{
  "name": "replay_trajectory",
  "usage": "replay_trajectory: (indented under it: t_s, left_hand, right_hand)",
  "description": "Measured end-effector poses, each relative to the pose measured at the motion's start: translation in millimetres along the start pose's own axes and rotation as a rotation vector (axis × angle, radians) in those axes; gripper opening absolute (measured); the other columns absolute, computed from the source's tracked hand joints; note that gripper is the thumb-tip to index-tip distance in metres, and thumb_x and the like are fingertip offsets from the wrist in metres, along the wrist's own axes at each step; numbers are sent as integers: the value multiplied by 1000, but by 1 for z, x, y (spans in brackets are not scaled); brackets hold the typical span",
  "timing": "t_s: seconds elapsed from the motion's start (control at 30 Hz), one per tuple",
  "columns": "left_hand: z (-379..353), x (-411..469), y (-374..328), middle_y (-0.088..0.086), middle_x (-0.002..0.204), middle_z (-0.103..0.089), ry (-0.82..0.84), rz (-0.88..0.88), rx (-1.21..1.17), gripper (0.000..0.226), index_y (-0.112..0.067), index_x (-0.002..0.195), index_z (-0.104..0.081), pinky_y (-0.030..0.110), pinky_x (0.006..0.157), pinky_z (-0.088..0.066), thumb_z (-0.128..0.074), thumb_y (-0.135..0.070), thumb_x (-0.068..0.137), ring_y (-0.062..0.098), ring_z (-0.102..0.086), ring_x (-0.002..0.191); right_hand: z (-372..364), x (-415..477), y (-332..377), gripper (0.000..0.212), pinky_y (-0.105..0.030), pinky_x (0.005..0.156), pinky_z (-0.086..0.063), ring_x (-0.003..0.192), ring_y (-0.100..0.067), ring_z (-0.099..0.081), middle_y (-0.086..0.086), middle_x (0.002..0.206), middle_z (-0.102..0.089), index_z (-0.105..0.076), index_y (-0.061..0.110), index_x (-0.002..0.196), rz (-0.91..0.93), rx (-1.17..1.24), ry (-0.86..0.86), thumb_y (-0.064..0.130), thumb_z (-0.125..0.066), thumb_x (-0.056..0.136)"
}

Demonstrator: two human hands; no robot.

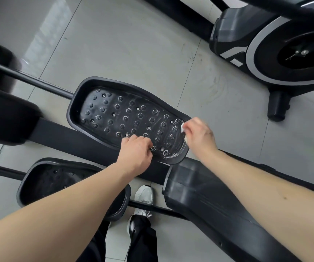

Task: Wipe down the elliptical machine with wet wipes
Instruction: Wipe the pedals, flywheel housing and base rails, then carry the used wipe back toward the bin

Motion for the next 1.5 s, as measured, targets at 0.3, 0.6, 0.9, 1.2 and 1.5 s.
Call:
replay_trajectory:
  t_s: [0.3, 0.6, 0.9, 1.2, 1.5]
  left_hand:
    - [-2, 5, -6, -6, 117, -68, 58, -48, 72, 32, -26, 122, -65, 36, 100, -30, -47, -22, 96, 21, -54, 113]
    - [5, -5, 2, -6, 120, -65, 66, -44, 149, 31, -26, 123, -64, 37, 96, -34, -48, -22, 97, 22, -53, 115]
    - [85, -89, -36, 2, 110, -70, 142, 259, -280, 25, -14, 115, -67, 36, 91, -53, -54, -24, 96, 22, -65, 101]
    - [181, -177, -123, -3, 99, -70, 163, 272, -480, 33, -14, 122, -65, 15, 64, -47, -71, -30, 93, 8, -64, 80]
    - [246, -247, -178, -2, 108, -66, 10, 303, -371, 44, -16, 131, -62, 14, 60, -42, -74, -31, 91, 8, -62, 82]
  right_hand:
    - [-20, -32, 8, 27, -32, 61, -46, 71, -28, -55, -2, 71, -59, -67, 15, 73, 261, -102, 7, -9, -77, 71]
    - [-54, -66, 61, 14, -41, 65, -54, 77, -33, -61, -13, 90, -59, -68, 7, 86, 25, 60, 195, -4, -73, 78]
    - [13, -93, 128, 9, -39, 74, -65, 75, -24, -74, -15, 91, -73, -64, 8, 94, -838, 1068, 429, 0, -62, 98]
    - [162, -135, 165, 5, -29, 65, -61, 87, -25, -72, -18, 110, -70, -62, 4, 101, -801, 1224, 430, 0, -61, 99]
    - [249, -163, 178, 6, -43, 79, -60, 65, -19, -63, -14, 84, -73, -67, 13, 93, -570, 1018, 475, 9, -71, 93]
Point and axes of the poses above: each hand's wrist, its own x-axis towards the middle knuckle, its own z-axis out of the back of the hand, y = z × x, the point moved 1 cm from there along x, towards the middle knuckle
